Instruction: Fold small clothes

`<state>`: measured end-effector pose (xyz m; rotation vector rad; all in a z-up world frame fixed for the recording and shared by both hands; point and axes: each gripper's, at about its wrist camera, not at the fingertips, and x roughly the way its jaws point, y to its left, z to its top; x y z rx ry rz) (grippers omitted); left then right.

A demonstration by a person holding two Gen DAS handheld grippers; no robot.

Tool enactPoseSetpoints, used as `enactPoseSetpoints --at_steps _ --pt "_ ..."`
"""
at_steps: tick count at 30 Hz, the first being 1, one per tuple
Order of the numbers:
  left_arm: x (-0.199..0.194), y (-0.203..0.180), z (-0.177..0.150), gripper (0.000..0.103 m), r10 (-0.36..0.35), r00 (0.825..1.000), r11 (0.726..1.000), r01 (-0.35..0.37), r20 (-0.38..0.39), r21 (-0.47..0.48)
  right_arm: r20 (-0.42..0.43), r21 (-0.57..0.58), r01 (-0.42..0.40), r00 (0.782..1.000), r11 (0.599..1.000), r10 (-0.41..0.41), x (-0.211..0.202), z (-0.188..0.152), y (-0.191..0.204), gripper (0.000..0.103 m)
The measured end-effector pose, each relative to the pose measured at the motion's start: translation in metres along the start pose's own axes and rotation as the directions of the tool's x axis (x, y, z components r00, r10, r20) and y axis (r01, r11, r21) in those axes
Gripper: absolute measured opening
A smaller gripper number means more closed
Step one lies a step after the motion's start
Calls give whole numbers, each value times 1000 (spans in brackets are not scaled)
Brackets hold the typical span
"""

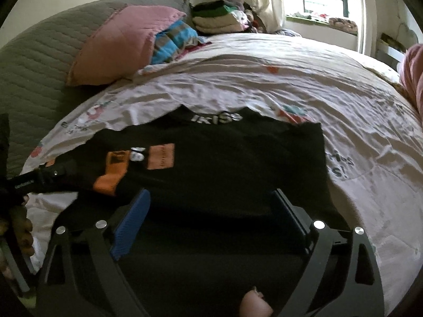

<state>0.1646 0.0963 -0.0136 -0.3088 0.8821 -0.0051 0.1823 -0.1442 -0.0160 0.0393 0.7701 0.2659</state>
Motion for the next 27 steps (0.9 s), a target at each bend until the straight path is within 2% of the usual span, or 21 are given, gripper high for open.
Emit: enactPoseSetpoints --at_steps 4,11,15,23,27 --pt "-11 21 -3 85 6 1000 999 -5 17 -45 19 -31 -26 999 999 27 -3 6 23 92" --pt "-29 59 -5 86 73 995 992 -66 61 -108 25 -87 -68 997 994 70 -4 10 60 92" --pt "-37 80 -7 87 87 993 986 -75 75 -148 17 -123 -86 996 989 89 -1 10 82 92" --pt "-52 120 -9 87 178 979 967 -155 104 -200 -4 -191 -126 992 974 127 8 12 123 92" --pt "-54 140 -11 87 197 975 956 -168 101 -241 -15 -224 -153 988 963 154 11 13 144 92"
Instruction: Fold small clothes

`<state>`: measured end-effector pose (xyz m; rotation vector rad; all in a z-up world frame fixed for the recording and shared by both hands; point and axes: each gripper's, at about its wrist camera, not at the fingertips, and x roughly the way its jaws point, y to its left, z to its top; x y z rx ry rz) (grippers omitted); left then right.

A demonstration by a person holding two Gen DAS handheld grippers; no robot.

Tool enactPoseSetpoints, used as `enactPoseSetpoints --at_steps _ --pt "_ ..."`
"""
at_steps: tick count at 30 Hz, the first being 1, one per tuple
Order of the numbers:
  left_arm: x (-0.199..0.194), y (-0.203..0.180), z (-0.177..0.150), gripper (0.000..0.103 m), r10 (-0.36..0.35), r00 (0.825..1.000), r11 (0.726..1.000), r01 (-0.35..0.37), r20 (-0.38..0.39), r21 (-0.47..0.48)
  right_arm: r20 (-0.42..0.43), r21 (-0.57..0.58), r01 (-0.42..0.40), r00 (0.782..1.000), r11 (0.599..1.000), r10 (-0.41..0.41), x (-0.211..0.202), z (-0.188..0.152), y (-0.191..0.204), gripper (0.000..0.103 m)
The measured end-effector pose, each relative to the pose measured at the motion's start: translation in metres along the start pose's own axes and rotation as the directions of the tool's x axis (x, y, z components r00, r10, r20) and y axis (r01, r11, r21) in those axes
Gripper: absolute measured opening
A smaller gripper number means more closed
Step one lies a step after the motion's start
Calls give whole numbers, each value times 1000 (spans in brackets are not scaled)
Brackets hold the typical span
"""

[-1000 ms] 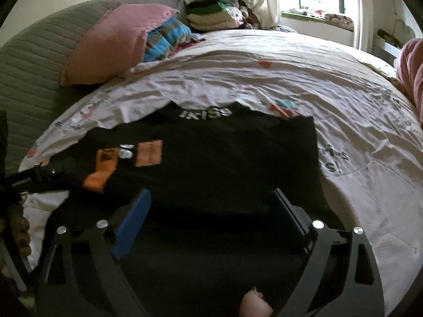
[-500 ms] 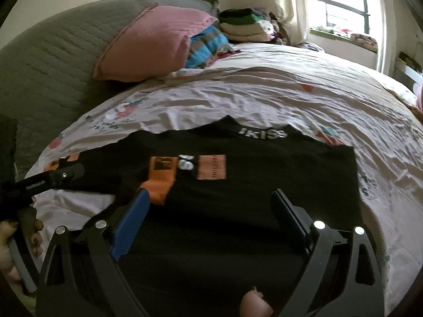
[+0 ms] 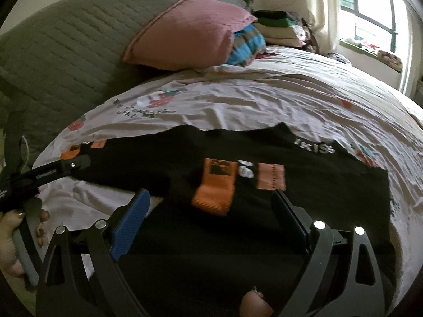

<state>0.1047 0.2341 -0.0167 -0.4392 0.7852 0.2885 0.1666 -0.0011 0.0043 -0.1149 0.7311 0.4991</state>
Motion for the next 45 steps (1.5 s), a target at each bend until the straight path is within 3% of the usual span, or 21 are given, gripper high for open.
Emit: enactPoseSetpoints --at_steps 13,17,20,22,24,33,45 --pt "23 62 9 87 52 999 988 -53 -9 -144 -33 -61 -45 999 997 43 22 2 40 92" --pt "33 82 14 83 32 999 976 -31 2 -216 -48 -60 -47 998 997 44 26 -2 41 92" --pt "39 89 20 57 49 999 971 -46 10 -235 -54 -48 -42 998 998 39 28 -5 37 92" --pt "40 92 25 27 60 998 970 -54 17 -237 -55 -38 -38 998 999 36 27 -7 33 92" --pt "42 92 29 12 82 997 971 -79 5 -224 -54 -24 -31 998 999 30 25 -9 27 92" --pt "12 63 38 10 3 997 988 9 77 -151 -31 40 -9 999 999 11 14 -11 1 92" --pt "-44 -6 63 9 -111 980 993 114 165 -12 20 136 13 1000 991 -16 -15 -15 -39 92"
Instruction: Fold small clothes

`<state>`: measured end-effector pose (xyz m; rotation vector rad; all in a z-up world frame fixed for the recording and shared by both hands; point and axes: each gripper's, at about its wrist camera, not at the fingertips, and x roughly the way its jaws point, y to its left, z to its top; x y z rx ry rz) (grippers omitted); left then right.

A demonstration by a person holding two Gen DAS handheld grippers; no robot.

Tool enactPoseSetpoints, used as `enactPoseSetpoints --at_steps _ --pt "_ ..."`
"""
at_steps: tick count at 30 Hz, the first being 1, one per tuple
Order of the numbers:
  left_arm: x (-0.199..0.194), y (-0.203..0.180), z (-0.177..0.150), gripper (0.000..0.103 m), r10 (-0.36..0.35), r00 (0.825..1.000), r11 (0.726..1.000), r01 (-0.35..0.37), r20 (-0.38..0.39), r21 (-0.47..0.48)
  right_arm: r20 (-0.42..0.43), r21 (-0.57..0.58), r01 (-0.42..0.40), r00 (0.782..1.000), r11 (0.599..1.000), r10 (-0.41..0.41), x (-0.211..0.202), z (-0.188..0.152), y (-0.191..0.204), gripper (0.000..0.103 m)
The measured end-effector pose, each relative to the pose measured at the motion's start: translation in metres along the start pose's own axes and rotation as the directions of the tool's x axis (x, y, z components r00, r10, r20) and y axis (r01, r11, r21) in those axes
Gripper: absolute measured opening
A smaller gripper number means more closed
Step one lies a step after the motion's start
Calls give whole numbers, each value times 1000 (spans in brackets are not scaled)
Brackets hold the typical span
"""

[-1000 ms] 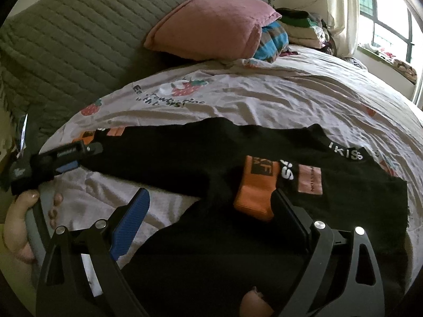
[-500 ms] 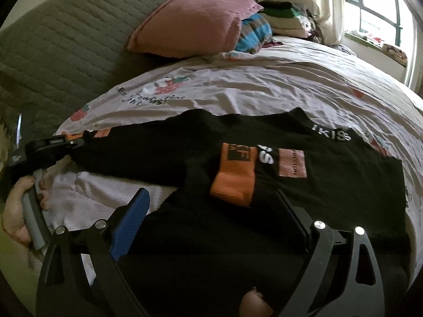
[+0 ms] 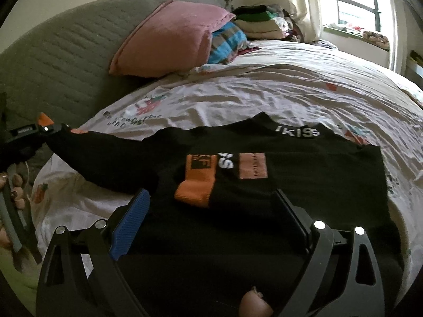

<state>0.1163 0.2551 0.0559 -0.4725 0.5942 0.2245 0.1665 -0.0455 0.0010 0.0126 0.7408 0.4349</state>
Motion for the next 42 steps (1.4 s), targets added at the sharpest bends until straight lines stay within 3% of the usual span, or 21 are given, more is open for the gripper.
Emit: enactPoseSetpoints --at_steps 9,19,34,42 --pt "-10 -75 0 8 -98 995 987 99 -14 126 49 83 18 999 996 -22 -24 -3 -38 92" --pt "0 -145 -25 8 -179 980 959 192 -82 206 92 185 32 994 982 -50 -50 -12 -91 92" --pt "29 -222 -75 8 -187 965 917 238 -183 319 146 276 78 982 958 -122 -92 -33 -161 92" --pt "44 -251 -112 8 -195 941 880 292 -275 375 127 367 96 980 925 -152 -98 -44 -190 92"
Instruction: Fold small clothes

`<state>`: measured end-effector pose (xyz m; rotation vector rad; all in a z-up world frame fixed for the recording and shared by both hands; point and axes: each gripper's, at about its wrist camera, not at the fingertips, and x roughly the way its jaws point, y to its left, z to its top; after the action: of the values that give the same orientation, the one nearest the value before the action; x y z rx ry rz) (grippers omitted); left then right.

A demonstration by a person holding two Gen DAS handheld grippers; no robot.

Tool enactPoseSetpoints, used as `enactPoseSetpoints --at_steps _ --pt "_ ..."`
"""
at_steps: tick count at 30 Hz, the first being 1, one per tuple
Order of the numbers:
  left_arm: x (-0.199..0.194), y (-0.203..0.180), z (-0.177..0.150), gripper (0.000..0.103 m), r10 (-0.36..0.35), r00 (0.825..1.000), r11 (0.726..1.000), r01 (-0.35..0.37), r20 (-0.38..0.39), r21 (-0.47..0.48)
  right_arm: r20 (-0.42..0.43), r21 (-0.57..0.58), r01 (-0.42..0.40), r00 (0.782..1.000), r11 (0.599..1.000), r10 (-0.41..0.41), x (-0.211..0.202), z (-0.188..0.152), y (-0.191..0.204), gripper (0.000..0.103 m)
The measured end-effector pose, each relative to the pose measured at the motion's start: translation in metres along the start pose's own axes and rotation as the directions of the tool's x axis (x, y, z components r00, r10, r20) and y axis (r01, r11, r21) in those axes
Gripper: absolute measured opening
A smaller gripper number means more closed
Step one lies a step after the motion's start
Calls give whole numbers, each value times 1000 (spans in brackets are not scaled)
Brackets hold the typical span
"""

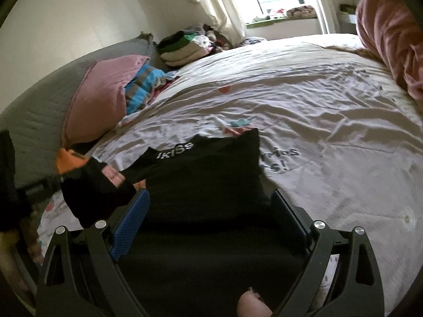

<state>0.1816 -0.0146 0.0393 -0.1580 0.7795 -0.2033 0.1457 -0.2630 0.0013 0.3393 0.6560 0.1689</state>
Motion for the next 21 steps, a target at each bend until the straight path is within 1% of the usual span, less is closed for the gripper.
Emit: enactPoseSetpoints --at_steps 7,12,14,15,17,18,19,21 --pt "24 -21 -23 10 -60 995 997 64 -83 42 0 35 17 1000 999 -17 -3 2 -12 92" --pt "32 -39 -39 11 -119 983 986 133 -141 96 -11 67 41 999 997 -40 -3 3 -23 92" --pt "35 -48 -46 17 -132 977 980 154 -170 124 -13 75 47 999 996 -46 -5 3 -28 92" --pt "36 -50 -48 21 -137 975 978 161 -177 130 -15 79 50 999 996 -49 -5 3 -29 92" --pt "38 -56 -56 29 -158 966 971 190 -205 143 -23 84 56 998 995 -54 -6 2 -32 92" --pt "39 -60 -61 36 -171 959 966 208 -224 153 -29 86 52 998 995 -50 -6 2 -33 92" --pt "40 -64 -65 45 -179 955 961 221 -238 166 -37 90 49 998 995 -46 -5 1 -35 92" --pt "37 -73 -74 52 -184 950 946 241 -252 215 -55 101 38 998 994 -33 -4 -1 -36 92"
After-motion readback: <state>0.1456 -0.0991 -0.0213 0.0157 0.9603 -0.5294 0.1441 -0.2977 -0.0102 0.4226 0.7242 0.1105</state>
